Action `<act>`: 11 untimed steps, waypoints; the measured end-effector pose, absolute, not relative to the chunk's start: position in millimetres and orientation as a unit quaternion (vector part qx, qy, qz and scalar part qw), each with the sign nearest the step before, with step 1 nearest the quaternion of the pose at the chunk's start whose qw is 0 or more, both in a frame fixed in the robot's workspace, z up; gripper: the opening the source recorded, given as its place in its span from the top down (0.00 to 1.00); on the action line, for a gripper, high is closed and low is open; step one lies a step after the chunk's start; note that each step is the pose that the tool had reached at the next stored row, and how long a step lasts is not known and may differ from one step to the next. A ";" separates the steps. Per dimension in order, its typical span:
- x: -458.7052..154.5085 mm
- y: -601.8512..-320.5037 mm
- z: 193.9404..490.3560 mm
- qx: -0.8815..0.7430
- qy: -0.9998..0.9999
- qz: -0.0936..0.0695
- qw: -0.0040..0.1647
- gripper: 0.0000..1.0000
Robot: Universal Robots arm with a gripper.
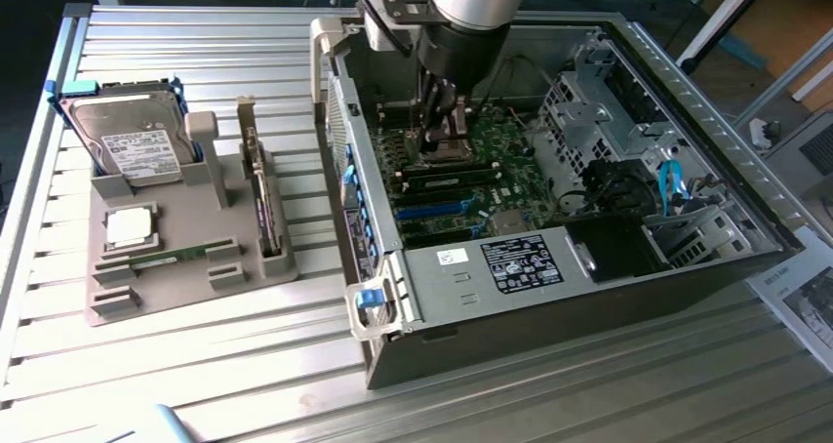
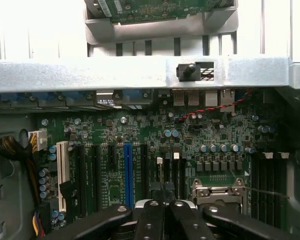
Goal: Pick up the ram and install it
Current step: 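Press down the ram until it locks into place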
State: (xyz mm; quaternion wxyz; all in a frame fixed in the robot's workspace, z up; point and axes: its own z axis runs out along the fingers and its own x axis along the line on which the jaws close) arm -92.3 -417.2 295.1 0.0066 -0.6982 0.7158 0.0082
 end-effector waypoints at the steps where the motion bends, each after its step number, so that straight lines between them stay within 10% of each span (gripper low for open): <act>1: -92.3 -417.2 295.1 -0.698 0.716 0.008 0.007 0.90; 11: -79.8 -417.2 295.2 -0.698 0.716 0.008 0.007 0.90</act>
